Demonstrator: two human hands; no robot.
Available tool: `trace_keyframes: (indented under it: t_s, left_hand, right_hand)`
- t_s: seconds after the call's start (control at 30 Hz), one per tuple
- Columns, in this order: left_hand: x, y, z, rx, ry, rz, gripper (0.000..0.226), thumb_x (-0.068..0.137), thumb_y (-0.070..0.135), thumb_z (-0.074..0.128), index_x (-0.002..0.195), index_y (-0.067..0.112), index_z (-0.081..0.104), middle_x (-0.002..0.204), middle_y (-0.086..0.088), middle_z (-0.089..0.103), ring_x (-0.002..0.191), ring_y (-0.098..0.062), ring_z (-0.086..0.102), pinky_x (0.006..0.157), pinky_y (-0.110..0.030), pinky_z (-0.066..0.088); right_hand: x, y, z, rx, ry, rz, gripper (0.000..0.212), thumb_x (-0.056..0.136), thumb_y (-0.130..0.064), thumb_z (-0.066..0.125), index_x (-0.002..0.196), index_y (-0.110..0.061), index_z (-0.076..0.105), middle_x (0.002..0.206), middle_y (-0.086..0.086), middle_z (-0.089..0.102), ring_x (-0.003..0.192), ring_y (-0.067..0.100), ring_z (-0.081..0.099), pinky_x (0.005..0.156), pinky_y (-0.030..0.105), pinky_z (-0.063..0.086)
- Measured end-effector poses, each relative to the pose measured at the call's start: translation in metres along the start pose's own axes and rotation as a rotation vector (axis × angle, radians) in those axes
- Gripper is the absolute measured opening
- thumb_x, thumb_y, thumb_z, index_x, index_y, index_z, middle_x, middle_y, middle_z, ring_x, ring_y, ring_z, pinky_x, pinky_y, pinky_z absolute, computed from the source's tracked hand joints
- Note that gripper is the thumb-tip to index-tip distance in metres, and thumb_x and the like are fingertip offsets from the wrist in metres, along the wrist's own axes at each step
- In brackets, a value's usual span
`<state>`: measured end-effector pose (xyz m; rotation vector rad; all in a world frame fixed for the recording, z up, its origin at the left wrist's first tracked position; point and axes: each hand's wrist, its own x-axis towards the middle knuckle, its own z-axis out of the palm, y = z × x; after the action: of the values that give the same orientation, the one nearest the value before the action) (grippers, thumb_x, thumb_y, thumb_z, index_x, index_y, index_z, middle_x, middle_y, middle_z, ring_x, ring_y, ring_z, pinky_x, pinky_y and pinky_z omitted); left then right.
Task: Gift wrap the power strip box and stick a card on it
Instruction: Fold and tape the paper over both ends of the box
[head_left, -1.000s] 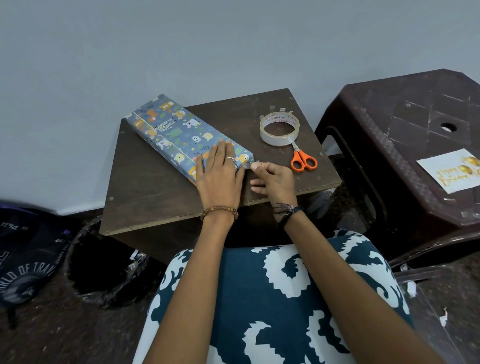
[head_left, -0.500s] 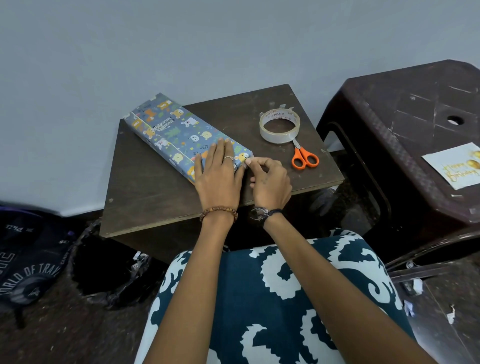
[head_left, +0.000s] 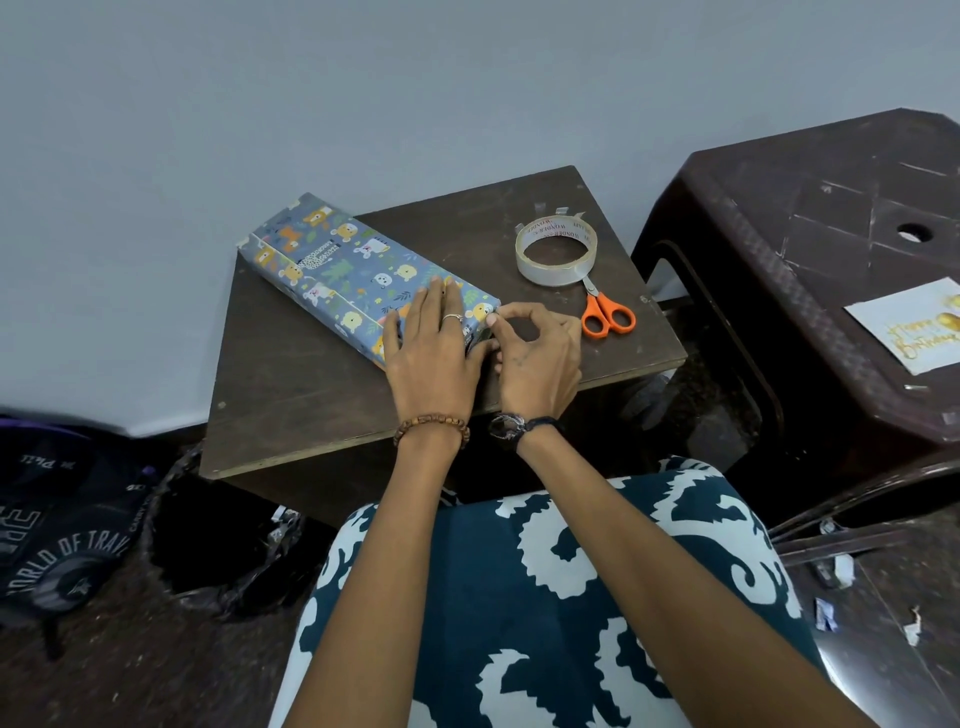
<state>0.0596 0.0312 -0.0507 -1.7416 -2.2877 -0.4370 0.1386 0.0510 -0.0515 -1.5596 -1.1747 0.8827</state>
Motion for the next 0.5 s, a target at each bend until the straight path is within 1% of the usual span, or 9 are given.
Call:
trace_keyframes:
  t_s: [0.07, 0.1, 0.2, 0.27, 0.33, 0.4, 0.47, 0.5]
  left_hand:
    - [0.000, 0.000, 0.002, 0.006, 0.011, 0.003, 0.062, 0.086, 0.034, 0.059, 0.139, 0.006, 0.040, 0.145, -0.009, 0.041, 0.135, -0.022, 0.039, 0.111, -0.045, 0.024]
    - [0.000, 0.000, 0.003, 0.001, 0.008, 0.002, 0.062, 0.087, 0.035, 0.058, 0.139, 0.007, 0.040, 0.145, -0.009, 0.041, 0.135, -0.022, 0.038, 0.111, -0.045, 0.024]
    - [0.000, 0.001, 0.004, 0.000, 0.049, 0.003, 0.060, 0.086, 0.036, 0.059, 0.136, 0.006, 0.045, 0.141, -0.010, 0.047, 0.131, -0.023, 0.044, 0.109, -0.046, 0.029]
    - [0.000, 0.001, 0.005, 0.016, 0.086, 0.008, 0.058, 0.085, 0.037, 0.059, 0.132, 0.005, 0.049, 0.137, -0.010, 0.051, 0.127, -0.024, 0.049, 0.106, -0.047, 0.033]
    - [0.000, 0.001, 0.006, 0.006, 0.103, 0.005, 0.055, 0.086, 0.036, 0.056, 0.130, 0.005, 0.051, 0.135, -0.010, 0.053, 0.126, -0.023, 0.050, 0.105, -0.046, 0.034]
    - [0.001, 0.003, 0.005, 0.002, 0.100, -0.009, 0.052, 0.089, 0.038, 0.047, 0.130, 0.006, 0.052, 0.135, -0.009, 0.053, 0.126, -0.022, 0.050, 0.105, -0.046, 0.034]
    - [0.002, 0.004, 0.005, 0.011, 0.100, -0.018, 0.056, 0.090, 0.041, 0.034, 0.129, 0.007, 0.053, 0.134, -0.009, 0.054, 0.125, -0.022, 0.050, 0.104, -0.046, 0.036]
    - [0.002, 0.005, 0.006, 0.016, 0.107, -0.019, 0.058, 0.089, 0.042, 0.029, 0.128, 0.007, 0.053, 0.133, -0.009, 0.055, 0.124, -0.022, 0.051, 0.103, -0.046, 0.037]
  right_hand:
    - [0.002, 0.001, 0.000, 0.012, -0.001, -0.001, 0.010, 0.076, -0.036, 0.073, 0.083, -0.034, 0.066, 0.097, -0.009, 0.046, 0.076, 0.024, 0.065, 0.070, 0.038, 0.054]
    - [0.003, 0.002, 0.000, 0.013, -0.006, -0.003, 0.014, 0.076, -0.036, 0.073, 0.088, -0.035, 0.066, 0.097, -0.009, 0.045, 0.076, 0.025, 0.065, 0.070, 0.041, 0.055]
    - [0.008, 0.002, 0.000, 0.040, -0.041, 0.013, 0.038, 0.072, -0.036, 0.076, 0.106, -0.040, 0.061, 0.098, -0.009, 0.045, 0.079, 0.027, 0.065, 0.069, 0.046, 0.056]
    - [0.011, 0.003, -0.001, 0.063, -0.078, 0.037, 0.043, 0.072, -0.035, 0.077, 0.110, -0.041, 0.059, 0.098, -0.010, 0.048, 0.077, 0.026, 0.066, 0.068, 0.047, 0.056]
    - [0.015, 0.004, -0.005, 0.100, -0.153, 0.081, 0.040, 0.076, -0.029, 0.075, 0.113, -0.034, 0.060, 0.103, -0.003, 0.056, 0.067, 0.022, 0.067, 0.060, 0.041, 0.058]
    - [0.020, 0.001, -0.009, 0.168, -0.264, 0.139, 0.033, 0.081, -0.022, 0.071, 0.112, -0.023, 0.063, 0.106, 0.005, 0.062, 0.058, 0.016, 0.066, 0.049, 0.030, 0.056]
    - [0.026, -0.002, -0.015, 0.217, -0.350, 0.173, 0.023, 0.082, -0.016, 0.070, 0.105, -0.016, 0.066, 0.102, 0.008, 0.066, 0.055, 0.013, 0.063, 0.045, 0.023, 0.052]
    - [0.030, -0.003, -0.017, 0.232, -0.393, 0.178, 0.019, 0.082, -0.014, 0.070, 0.100, -0.013, 0.066, 0.098, 0.008, 0.067, 0.054, 0.011, 0.062, 0.044, 0.020, 0.050]
